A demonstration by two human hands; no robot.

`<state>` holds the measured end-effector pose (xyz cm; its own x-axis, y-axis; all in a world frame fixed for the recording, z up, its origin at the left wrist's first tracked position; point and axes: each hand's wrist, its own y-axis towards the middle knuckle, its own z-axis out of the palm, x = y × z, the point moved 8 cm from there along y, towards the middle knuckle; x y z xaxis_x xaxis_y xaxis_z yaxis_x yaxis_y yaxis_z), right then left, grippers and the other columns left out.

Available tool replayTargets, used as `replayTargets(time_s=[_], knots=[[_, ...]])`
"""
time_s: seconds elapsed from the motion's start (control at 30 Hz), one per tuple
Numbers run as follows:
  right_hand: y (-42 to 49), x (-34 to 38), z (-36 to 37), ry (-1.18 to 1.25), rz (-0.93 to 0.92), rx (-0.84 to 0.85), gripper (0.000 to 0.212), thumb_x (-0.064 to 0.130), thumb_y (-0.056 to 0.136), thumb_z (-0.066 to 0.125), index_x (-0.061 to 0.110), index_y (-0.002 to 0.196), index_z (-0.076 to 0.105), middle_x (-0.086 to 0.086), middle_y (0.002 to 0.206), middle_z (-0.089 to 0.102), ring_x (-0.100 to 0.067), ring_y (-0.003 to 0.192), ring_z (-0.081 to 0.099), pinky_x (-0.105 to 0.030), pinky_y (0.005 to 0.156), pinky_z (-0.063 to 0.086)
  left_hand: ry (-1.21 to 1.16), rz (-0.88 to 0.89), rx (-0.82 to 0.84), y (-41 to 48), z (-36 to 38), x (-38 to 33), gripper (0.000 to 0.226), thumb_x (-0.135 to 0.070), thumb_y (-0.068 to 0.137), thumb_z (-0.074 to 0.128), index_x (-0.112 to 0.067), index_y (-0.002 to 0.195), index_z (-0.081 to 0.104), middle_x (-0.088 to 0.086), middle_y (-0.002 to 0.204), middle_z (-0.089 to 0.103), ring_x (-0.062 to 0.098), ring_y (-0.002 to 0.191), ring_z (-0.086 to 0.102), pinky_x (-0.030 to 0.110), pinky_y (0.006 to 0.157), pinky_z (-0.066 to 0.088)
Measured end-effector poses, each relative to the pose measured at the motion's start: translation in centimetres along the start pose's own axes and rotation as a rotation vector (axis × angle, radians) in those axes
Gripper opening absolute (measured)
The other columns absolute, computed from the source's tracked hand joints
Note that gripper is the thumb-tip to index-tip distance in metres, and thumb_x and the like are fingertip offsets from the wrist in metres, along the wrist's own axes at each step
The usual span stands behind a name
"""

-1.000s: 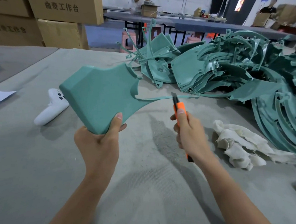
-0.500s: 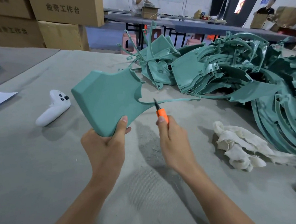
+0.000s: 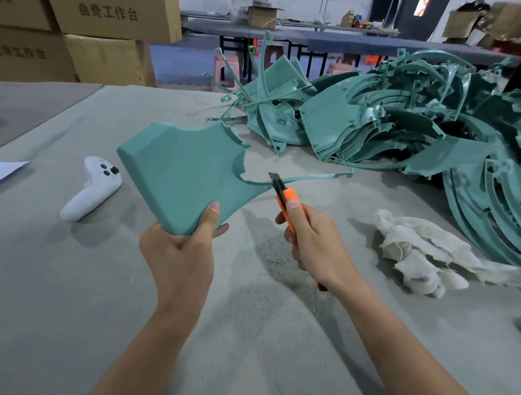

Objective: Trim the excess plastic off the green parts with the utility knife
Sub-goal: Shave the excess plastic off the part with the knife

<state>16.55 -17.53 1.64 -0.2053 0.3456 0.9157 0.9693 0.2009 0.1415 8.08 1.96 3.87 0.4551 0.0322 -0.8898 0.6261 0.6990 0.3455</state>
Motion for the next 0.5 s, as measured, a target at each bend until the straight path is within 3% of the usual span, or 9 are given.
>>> replayTargets(time_s=[0.2,0.3,0.4,0.5], knots=[[0.8,-3.4,-6.1,-0.01,0.173,-0.204,0.043,0.043,0.106,0.031,0.015,0.086,0.057,-0.001,0.062,0.045,-0.011,0.042,0.036,-0.026,0.044,0.029,-0.123,0.03,-0.108,1.2,-1.8,-1.0,0.034,-0.008,0.079,0.071,-0.041,0.071,0.076,-0.019,0.079,0.073,0.006,0.075,0.071,0.031,0.063,0.06],[0.2,-2.3,-7.0,0.036,0.042,-0.282,0.041,0.045,0.105,0.032,0.017,0.087,0.057,0.004,0.06,0.044,-0.007,0.041,0.035,-0.025,0.042,0.028,-0.088,0.006,-0.115,0.9,-1.6,-0.5,0.024,-0.011,0.076,0.072,-0.034,0.066,0.075,-0.019,0.076,0.073,0.005,0.072,0.071,0.031,0.061,0.06],[-0.2,-0.4,-5.1,-0.067,-0.083,-0.259,0.042,0.053,0.099,0.029,0.025,0.086,0.058,0.008,0.059,0.046,-0.011,0.049,0.04,-0.033,0.051,0.032,-0.068,-0.009,-0.133,0.7,-1.5,-0.3,0.02,-0.011,0.076,0.073,-0.031,0.075,0.071,-0.019,0.075,0.073,0.005,0.07,0.071,0.03,0.06,0.06],[-0.2,0.7,-3.8,-0.175,-0.126,-0.263,0.042,0.052,0.098,0.028,0.024,0.086,0.057,0.005,0.061,0.05,-0.017,0.052,0.046,-0.042,0.053,0.041,-0.05,0.001,-0.101,0.7,-1.3,-0.3,0.026,-0.011,0.076,0.073,-0.035,0.067,0.074,-0.02,0.075,0.073,0.003,0.069,0.071,0.027,0.06,0.059]])
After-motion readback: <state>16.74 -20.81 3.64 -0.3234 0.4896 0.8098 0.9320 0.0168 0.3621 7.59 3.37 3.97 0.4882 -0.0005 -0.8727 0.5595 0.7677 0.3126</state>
